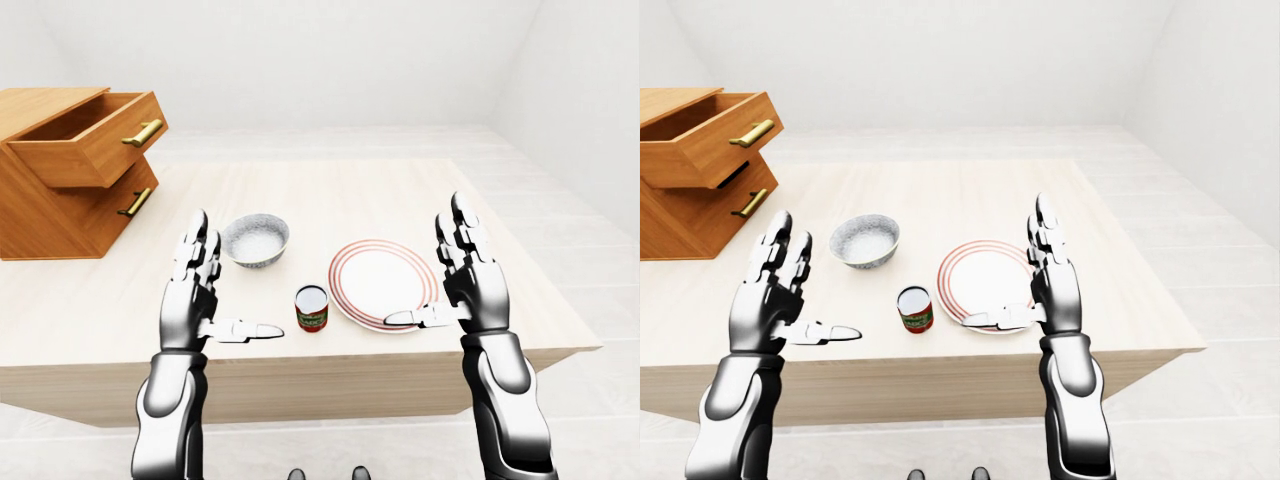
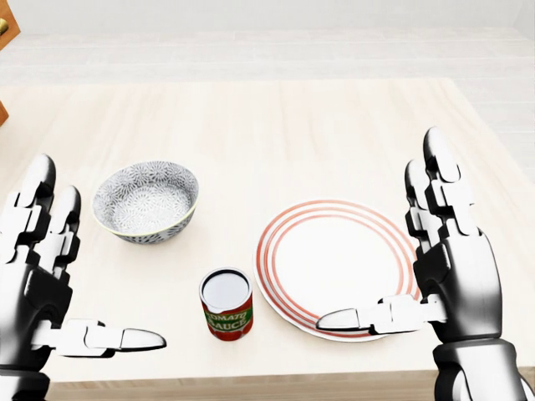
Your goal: Put the bowl on the plate.
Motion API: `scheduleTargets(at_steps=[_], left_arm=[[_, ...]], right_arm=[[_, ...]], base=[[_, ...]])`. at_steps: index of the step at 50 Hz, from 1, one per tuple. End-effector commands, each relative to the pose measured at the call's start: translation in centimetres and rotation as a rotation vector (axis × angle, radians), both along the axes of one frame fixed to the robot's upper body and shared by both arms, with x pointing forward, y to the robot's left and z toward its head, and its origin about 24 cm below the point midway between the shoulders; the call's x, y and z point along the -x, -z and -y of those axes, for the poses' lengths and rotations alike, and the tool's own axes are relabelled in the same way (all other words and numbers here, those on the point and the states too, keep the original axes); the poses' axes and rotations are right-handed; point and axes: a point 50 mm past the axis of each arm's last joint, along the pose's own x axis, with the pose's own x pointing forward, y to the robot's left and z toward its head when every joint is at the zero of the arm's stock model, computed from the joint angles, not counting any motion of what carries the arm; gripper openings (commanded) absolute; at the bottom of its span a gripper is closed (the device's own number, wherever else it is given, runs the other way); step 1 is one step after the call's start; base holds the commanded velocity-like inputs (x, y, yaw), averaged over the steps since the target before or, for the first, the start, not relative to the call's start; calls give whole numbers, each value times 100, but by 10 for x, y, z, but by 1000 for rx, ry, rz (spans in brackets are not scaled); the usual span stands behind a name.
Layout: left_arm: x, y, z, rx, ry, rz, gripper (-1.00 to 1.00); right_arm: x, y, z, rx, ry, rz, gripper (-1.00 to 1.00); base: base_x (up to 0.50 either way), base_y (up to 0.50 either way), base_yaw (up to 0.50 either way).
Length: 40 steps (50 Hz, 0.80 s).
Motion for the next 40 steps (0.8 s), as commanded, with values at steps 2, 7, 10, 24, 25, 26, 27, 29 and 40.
scheduleTargets(at_steps=[2,7,10,24,25,26,27,29,40], left_arm=[[4,-13,-8,-8,16,56,100],[1,-9,-10,-3,7,39,100],[-2,-8,-13,-4,-5,35,100],[-3,-3,-14,-8,-15,12,100],[-3,-4,-14,-9,-15,14,100],[-3,-4,-14,-9,-15,14,100],[-2,-4,-14,-10,-13,15,100],[-3,-4,-14,-13,-11,13,100],[-3,-3,-13,-22,-9,7,100]], right_arm=[[0,0,-2,13,-2,-1,100],[0,0,-3,11,-10,0,100],[-1,1,-3,11,-13,-5,100],[-1,2,-2,7,-8,-7,100],[-1,2,-2,6,-6,-8,100],[-1,2,-2,6,-6,-8,100],[-2,4,0,7,27,-19,100],[-2,9,0,12,28,-38,100],[-4,9,0,13,30,-40,100]], base=[[0,0,0],[0,0,0],[0,0,0],[39,0,0],[41,0,0],[41,0,0],[31,0,0],[20,0,0],[0,0,0]])
